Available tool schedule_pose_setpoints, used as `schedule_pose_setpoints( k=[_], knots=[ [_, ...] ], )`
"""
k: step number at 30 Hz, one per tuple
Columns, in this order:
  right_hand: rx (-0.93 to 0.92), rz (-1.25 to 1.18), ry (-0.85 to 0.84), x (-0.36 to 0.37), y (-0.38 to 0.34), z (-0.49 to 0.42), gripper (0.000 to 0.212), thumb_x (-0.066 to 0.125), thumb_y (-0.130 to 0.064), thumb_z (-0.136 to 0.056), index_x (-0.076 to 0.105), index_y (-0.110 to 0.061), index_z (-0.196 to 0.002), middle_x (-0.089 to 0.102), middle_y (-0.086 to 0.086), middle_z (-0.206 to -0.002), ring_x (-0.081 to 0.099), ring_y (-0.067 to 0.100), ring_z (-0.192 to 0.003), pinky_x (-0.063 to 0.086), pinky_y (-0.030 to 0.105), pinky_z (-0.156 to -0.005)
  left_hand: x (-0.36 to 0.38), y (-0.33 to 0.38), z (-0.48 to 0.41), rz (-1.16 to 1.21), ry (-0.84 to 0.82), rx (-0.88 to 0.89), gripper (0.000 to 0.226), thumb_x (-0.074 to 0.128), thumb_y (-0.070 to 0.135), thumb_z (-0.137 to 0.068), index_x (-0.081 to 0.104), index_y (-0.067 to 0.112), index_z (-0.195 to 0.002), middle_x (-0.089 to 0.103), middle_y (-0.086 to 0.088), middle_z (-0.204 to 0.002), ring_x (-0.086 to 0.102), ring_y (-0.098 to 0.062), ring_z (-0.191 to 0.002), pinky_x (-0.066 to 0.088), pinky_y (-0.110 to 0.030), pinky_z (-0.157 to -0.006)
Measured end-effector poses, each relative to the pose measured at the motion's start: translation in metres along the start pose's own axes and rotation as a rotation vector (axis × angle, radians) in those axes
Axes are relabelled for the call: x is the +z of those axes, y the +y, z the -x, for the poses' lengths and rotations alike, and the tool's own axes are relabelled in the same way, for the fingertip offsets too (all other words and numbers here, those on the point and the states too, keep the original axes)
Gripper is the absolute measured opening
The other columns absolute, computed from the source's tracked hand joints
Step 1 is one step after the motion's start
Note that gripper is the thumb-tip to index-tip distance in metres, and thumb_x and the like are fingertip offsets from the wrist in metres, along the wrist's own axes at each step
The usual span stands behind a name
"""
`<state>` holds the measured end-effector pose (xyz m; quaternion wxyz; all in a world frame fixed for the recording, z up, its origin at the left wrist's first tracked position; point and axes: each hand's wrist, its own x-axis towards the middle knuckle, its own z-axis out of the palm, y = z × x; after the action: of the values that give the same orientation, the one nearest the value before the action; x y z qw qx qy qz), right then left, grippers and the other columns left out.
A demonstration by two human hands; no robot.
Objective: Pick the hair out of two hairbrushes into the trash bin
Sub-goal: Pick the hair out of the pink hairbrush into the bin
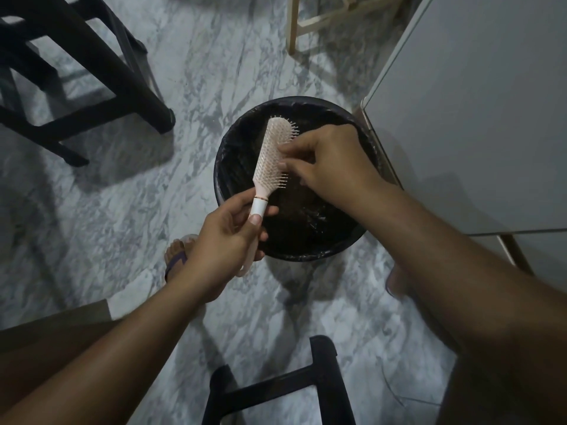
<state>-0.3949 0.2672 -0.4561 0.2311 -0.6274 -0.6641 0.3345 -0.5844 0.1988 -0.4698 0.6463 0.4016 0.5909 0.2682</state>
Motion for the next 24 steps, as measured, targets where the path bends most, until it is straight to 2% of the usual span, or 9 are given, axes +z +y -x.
schedule_pose_setpoints(
  k=[3,6,12,15,17,19,21,23,24],
  knots=[
    [-0.05,0.049,0.045,-0.002,-0.003,-0.003,0.018,0.075,-0.021,-0.088,0.079,-0.014,-0.103,0.077,0.0,-0.095,0.048,-0.015,-0.056,0.044,0.002,-0.071,0.003,0.0,0.002,0.032,-0.001,-0.024,0.04,0.049,0.009,-0.103,0.053,0.023,-0.14,0.074,0.001,-0.114,0.056,-0.016,-0.075,0.052,-0.037,-0.065],
    [-0.116,-0.025,0.162,-0.013,-0.012,-0.006,0.013,0.073,-0.019,-0.088,0.08,-0.011,-0.096,0.075,-0.002,-0.082,0.055,-0.013,-0.058,0.05,0.009,-0.067,0.004,0.003,0.001,0.093,-0.01,-0.052,0.04,0.048,0.008,-0.103,0.052,0.02,-0.14,0.074,-0.001,-0.116,0.056,-0.016,-0.074,0.052,-0.036,-0.064],
    [-0.296,-0.201,0.43,-0.046,-0.032,-0.006,0.015,0.071,-0.019,-0.091,0.077,-0.007,-0.098,0.074,-0.004,-0.083,0.07,0.004,-0.064,0.058,0.019,-0.061,0.002,0.0,-0.002,0.167,-0.021,-0.1,0.039,0.049,0.009,-0.103,0.053,0.02,-0.14,0.073,0.0,-0.118,0.057,-0.014,-0.074,0.052,-0.034,-0.063],
    [-0.367,-0.221,0.567,-0.058,-0.029,-0.006,0.017,0.071,-0.021,-0.093,0.076,-0.006,-0.098,0.073,-0.003,-0.083,0.07,0.004,-0.066,0.056,0.019,-0.062,0.001,0.0,-0.001,0.178,-0.021,-0.108,0.038,0.048,0.01,-0.103,0.054,0.021,-0.139,0.073,0.0,-0.118,0.057,-0.013,-0.075,0.052,-0.034,-0.063],
    [-0.331,-0.206,0.579,-0.056,-0.017,-0.006,0.016,0.07,-0.024,-0.093,0.076,-0.01,-0.098,0.073,-0.004,-0.084,0.07,0.003,-0.067,0.057,0.02,-0.064,0.0,0.0,-0.002,0.189,-0.023,-0.107,0.038,0.048,0.01,-0.103,0.054,0.021,-0.139,0.073,0.0,-0.119,0.056,-0.014,-0.076,0.052,-0.035,-0.064],
    [-0.18,-0.12,0.522,-0.05,0.001,-0.006,0.014,0.07,-0.025,-0.092,0.078,-0.014,-0.097,0.073,-0.005,-0.081,0.068,0.001,-0.064,0.059,0.023,-0.067,-0.001,0.0,-0.004,0.199,-0.024,-0.105,0.038,0.048,0.01,-0.103,0.054,0.02,-0.139,0.073,-0.001,-0.12,0.056,-0.014,-0.076,0.052,-0.036,-0.065],
    [0.037,0.018,0.326,-0.043,0.018,-0.007,0.01,0.071,-0.022,-0.091,0.079,-0.017,-0.094,0.072,-0.006,-0.079,0.066,0.001,-0.063,0.06,0.029,-0.078,-0.002,0.001,-0.006,0.209,-0.024,-0.096,0.038,0.047,0.008,-0.103,0.054,0.019,-0.139,0.073,-0.002,-0.12,0.056,-0.014,-0.076,0.052,-0.035,-0.063],
    [0.228,0.168,0.004,-0.038,0.026,-0.005,0.012,0.071,-0.02,-0.091,0.078,-0.018,-0.1,0.074,0.0,-0.094,0.07,0.013,-0.081,0.056,0.032,-0.09,-0.002,0.001,-0.007,0.224,-0.027,-0.086,0.038,0.047,0.008,-0.103,0.054,0.019,-0.138,0.073,-0.003,-0.12,0.056,-0.014,-0.075,0.052,-0.035,-0.062],
    [0.297,0.27,-0.194,-0.035,0.025,-0.003,0.025,0.071,-0.021,-0.091,0.073,-0.019,-0.116,0.072,0.005,-0.113,0.068,0.021,-0.102,0.051,0.032,-0.096,-0.002,0.002,-0.007,0.229,-0.028,-0.083,0.037,0.047,0.008,-0.103,0.054,0.019,-0.138,0.073,-0.003,-0.12,0.056,-0.013,-0.075,0.052,-0.034,-0.062]
  ],
)
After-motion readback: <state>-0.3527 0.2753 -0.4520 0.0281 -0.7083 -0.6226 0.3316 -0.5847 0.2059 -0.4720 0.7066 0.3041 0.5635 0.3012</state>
